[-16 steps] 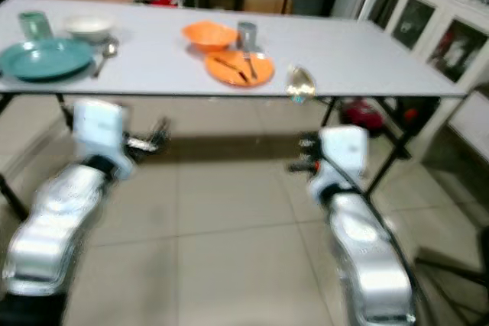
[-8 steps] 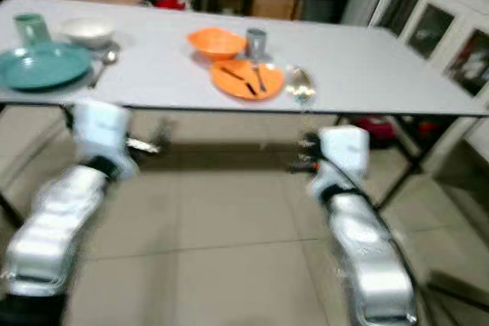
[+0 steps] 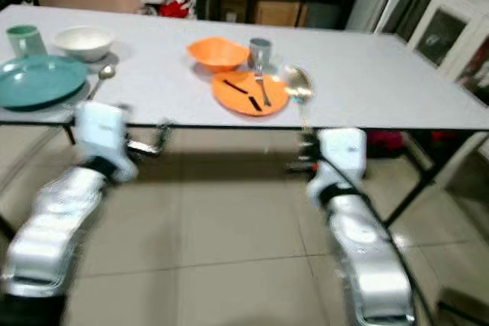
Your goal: Setting the table
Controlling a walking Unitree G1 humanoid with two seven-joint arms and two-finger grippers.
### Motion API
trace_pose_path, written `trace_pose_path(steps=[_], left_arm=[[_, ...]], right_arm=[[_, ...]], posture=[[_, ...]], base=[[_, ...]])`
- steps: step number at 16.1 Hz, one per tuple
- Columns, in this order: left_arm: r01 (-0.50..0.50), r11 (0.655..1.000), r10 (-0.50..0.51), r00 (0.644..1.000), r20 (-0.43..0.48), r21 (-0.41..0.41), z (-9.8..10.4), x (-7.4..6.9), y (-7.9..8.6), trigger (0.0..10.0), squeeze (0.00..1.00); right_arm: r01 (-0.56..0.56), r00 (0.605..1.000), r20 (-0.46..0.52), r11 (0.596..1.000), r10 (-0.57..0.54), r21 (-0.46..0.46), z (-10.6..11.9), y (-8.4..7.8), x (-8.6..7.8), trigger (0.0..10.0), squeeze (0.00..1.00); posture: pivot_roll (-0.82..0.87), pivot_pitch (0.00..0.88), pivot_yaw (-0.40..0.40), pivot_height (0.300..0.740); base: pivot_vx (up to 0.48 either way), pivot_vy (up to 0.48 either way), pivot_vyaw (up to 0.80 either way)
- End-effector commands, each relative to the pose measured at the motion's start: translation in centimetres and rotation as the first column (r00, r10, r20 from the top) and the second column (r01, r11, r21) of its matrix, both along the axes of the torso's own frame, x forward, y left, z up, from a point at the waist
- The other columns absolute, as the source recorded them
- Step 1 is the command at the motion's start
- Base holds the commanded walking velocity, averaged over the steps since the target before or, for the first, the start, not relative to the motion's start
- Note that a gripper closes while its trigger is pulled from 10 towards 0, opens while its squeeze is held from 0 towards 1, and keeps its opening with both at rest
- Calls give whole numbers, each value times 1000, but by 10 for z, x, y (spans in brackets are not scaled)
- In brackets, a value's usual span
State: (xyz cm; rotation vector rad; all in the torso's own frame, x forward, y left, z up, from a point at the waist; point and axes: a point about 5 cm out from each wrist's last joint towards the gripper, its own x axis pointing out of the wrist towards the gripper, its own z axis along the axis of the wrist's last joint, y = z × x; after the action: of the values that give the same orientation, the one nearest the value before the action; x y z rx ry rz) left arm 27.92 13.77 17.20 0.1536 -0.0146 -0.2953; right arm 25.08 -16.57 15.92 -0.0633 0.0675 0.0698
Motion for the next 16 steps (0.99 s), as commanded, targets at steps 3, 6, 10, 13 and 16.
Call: trace_pose_path(steps=[3,6,10,13,16], left_arm=[[-25,1000,25,1000,12,17,4,0,10,10000,0],[-26,999,26,1000,12,20,4,0,10,10000,0],[-29,999,29,1000,6,28,3,-3,13,10000,0],[-26,999,26,1000,0,31,1,-3,12,10000,0],[-18,999,18,1000,-1,33,1,-3,10,10000,0]], right_arm=[[-22,1000,14,1000,22,11,4,6,1,10000,0],[-28,1000,4,1000,28,15,0,8,1,10000,0],[-34,999,-11,999,35,23,-3,10,1,10000,0],[-38,999,-21,999,38,27,-4,9,1,10000,0],[-57,997,-56,998,58,25,-10,11,5,10000,0]], posture=[[1,0,-78,740],[10,0,-79,740],[17,0,-80,740],[14,0,-75,740],[16,0,-75,740]], base=[[371,0,0],[375,0,0],[374,0,0],[376,0,0],[373,0,0]])
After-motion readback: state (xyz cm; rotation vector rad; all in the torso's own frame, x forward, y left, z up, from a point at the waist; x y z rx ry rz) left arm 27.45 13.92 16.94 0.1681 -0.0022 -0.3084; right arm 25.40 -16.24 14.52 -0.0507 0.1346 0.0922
